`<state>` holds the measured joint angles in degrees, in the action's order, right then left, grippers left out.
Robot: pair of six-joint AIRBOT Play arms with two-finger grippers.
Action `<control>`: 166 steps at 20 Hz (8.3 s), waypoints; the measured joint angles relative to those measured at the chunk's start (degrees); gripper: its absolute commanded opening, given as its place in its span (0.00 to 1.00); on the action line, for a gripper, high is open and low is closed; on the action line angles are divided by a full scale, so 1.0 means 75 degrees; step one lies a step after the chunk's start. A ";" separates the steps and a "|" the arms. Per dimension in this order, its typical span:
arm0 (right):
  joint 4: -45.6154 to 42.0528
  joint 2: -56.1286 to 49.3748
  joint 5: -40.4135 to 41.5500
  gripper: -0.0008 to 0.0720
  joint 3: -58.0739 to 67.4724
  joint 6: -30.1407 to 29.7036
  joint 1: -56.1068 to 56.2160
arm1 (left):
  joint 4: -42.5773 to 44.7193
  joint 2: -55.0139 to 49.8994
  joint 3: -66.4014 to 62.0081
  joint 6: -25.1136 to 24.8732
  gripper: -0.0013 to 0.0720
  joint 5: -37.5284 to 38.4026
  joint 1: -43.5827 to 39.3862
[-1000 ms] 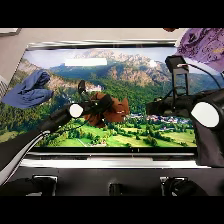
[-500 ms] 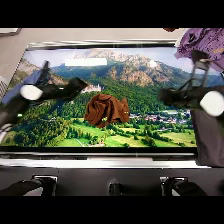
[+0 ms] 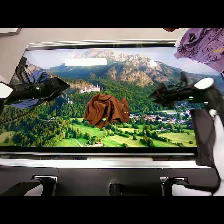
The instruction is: Fold the clothes and pants, and hang the long-sleeved shirts on hangers.
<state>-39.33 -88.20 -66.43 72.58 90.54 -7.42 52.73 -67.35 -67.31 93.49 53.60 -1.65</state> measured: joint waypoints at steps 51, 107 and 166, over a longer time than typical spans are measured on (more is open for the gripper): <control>0.1227 -0.2323 0.1842 0.06 0.0000 -0.1172 0.1647 | -0.0035 -0.0472 0.2868 0.1256 0.94 -0.0854 -0.2640; -0.4217 0.3037 0.2678 0.05 0.2145 0.0172 0.1647 | 0.1778 0.1215 -0.1559 0.0539 0.04 -0.0726 0.1250; -0.1087 0.4100 0.0370 0.59 -0.5193 0.1941 0.1851 | 0.1775 -0.1151 0.0498 0.0216 0.04 -0.0478 0.0950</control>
<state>-47.48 -57.45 -63.66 33.63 105.10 6.46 66.04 -75.99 -63.57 95.11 50.02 5.48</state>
